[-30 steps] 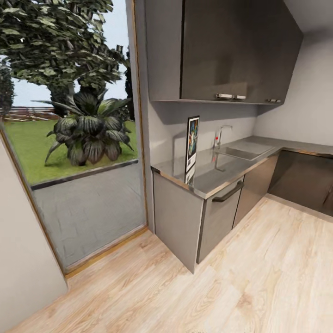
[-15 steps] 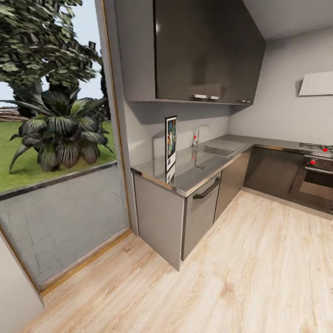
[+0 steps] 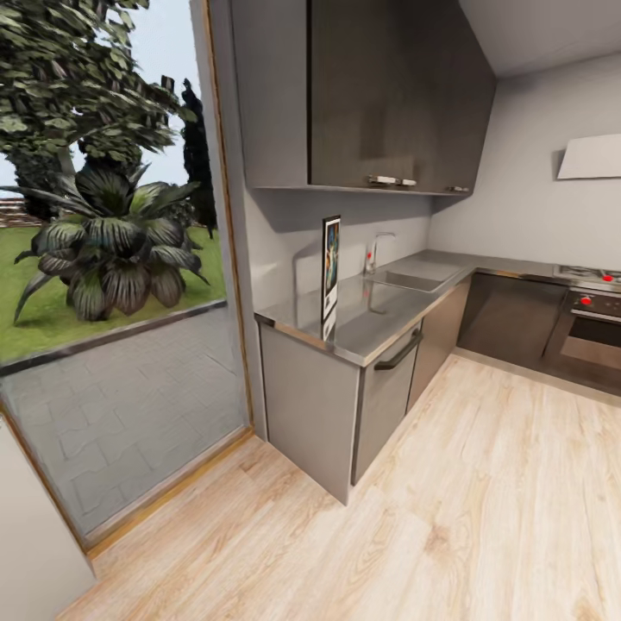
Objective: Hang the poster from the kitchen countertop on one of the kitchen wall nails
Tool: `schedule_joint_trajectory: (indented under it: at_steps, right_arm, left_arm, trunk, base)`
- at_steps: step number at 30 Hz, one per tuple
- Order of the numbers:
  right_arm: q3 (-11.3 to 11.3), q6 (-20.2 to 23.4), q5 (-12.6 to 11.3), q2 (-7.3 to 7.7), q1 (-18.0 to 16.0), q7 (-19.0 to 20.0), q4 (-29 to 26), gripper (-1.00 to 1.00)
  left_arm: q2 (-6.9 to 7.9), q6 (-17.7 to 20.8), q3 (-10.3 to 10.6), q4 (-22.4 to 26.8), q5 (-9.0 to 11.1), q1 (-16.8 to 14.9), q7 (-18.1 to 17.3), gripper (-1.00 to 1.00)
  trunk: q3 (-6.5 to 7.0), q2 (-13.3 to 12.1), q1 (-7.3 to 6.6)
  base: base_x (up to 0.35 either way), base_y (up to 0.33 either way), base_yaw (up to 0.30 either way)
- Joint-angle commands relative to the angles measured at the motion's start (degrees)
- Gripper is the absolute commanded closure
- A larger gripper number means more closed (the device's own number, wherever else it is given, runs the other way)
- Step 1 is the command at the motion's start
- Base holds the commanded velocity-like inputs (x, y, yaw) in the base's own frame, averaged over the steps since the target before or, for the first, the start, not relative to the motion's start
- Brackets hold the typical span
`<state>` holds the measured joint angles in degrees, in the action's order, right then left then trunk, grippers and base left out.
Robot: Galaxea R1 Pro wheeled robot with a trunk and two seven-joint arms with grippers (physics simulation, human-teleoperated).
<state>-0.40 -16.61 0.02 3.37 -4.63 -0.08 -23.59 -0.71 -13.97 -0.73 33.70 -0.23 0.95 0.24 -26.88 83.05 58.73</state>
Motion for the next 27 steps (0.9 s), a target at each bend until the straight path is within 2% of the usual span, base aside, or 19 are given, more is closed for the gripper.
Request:
schedule_joint_trajectory:
  at_steps: [1, 17, 27]
  right_arm:
    - [-0.04, -0.18, 0.03, 0.00, -0.02, -0.01, 0.03, -1.00]
    - [-0.04, -0.22, 0.12, 0.04, -0.02, -0.01, 0.03, -1.00]
    - [0.04, -0.38, 0.25, 0.06, 0.21, -0.01, -0.05, -1.00]
  left_arm:
    - [-0.01, -0.09, -0.07, 0.05, -0.03, 0.01, 0.02, -1.00]
    - [0.00, -0.09, -0.12, 0.06, -0.03, 0.01, 0.02, -1.00]
    - [0.00, -0.09, -0.14, 0.05, -0.03, 0.01, 0.02, -1.00]
  trunk:
    - [-0.05, 0.03, 0.00]
    - [-0.05, 0.03, 0.00]
    - [-0.05, 0.03, 0.00]
  base:
    - [0.000, 0.047, -0.002]
    - [0.142, 0.192, 0.000]
    - [0.012, 0.032, 0.000]
